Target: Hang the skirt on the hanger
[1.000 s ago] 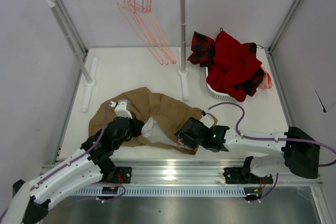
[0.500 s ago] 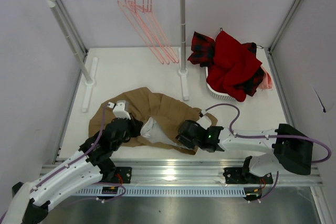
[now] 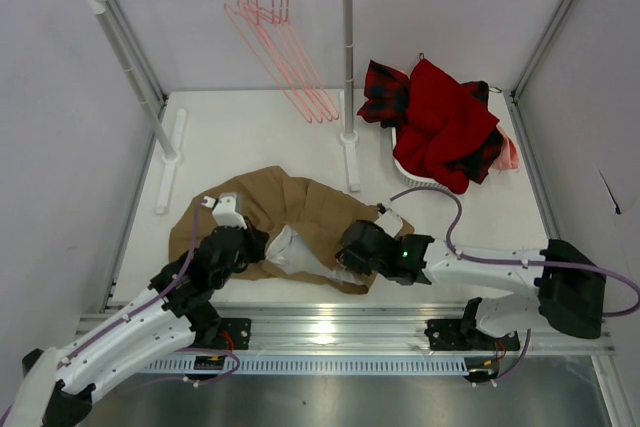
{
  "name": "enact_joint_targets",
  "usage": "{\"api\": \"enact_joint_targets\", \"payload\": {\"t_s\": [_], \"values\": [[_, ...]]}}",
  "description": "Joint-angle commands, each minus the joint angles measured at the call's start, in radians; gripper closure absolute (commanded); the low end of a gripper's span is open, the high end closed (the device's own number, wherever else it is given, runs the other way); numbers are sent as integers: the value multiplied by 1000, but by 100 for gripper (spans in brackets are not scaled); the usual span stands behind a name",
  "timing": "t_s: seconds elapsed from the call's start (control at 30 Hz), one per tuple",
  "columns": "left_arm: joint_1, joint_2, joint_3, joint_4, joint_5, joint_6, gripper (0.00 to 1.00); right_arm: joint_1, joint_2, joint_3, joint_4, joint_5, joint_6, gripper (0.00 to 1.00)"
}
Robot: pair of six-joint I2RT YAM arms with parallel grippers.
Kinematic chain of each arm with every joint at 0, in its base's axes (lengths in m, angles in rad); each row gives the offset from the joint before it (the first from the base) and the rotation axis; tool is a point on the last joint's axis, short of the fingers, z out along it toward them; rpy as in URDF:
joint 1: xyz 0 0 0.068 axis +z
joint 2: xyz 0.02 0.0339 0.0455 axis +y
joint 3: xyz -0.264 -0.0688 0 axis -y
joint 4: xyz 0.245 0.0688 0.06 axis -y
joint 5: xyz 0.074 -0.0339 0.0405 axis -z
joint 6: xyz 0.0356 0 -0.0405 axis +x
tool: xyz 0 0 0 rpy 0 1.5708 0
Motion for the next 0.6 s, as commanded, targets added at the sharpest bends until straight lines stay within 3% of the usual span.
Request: {"api": "enact_joint_targets", "payload": {"t_s": [0.0, 0.3, 0.53, 0.57], "values": [[7, -7, 17, -31, -43, -25, 95, -4, -102, 44, -35, 71, -71, 100], [7, -1, -8, -51, -23, -74, 92, -113, -278, -148, 184, -120, -190, 100], [6, 7, 112, -64, 38, 25, 72, -159, -390, -153, 230, -167, -312, 100], [6, 13, 150, -90, 38, 33, 63, -168, -393, -145, 243, -200, -334, 100]]}}
